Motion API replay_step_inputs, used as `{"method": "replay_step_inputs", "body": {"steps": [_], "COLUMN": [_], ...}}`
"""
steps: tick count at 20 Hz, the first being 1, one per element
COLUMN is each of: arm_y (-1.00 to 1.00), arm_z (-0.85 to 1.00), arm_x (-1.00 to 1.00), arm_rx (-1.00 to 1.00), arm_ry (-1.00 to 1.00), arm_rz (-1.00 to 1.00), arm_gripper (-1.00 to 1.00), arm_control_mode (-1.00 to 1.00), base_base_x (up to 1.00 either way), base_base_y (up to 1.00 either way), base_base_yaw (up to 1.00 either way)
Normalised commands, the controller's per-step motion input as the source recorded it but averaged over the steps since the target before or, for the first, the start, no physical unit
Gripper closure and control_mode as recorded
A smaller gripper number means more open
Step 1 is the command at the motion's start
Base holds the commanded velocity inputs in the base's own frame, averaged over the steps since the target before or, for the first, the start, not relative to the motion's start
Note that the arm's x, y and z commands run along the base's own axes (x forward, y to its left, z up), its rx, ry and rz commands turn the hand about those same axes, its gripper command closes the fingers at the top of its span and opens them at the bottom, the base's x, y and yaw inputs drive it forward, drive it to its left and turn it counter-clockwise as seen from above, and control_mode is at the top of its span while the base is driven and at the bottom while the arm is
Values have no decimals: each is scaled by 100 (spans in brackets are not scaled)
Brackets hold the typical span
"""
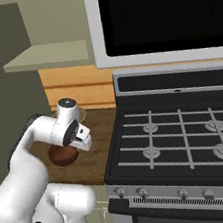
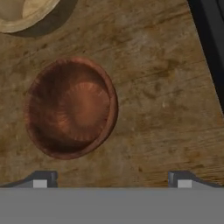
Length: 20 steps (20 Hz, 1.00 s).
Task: Pick up the bowls on the counter and stack them on top of one another in the open cabinet. Place the smaller bowl on top of the larger bowl.
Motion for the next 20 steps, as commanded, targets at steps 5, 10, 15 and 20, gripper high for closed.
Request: {"method": "replay_step_inputs", "body": {"steps": [5,10,15,20], "arm_y": [0,11,23,5], "arm_z": [-39,-32,-36,-29], "arm_x": [40,24,25,9], "arm_rx": [0,0,0,0], "arm_ry": [7,2,1,6], "arm_rz": [0,0,0,0], "arm_gripper": [-100,-100,-100,-100], "arm_control_mode": [-100,-100,-100,-100], "base_base_x": [0,0,0,0], "base_base_y": [0,0,0,0], "base_base_yaw": [0,0,0,0]}}
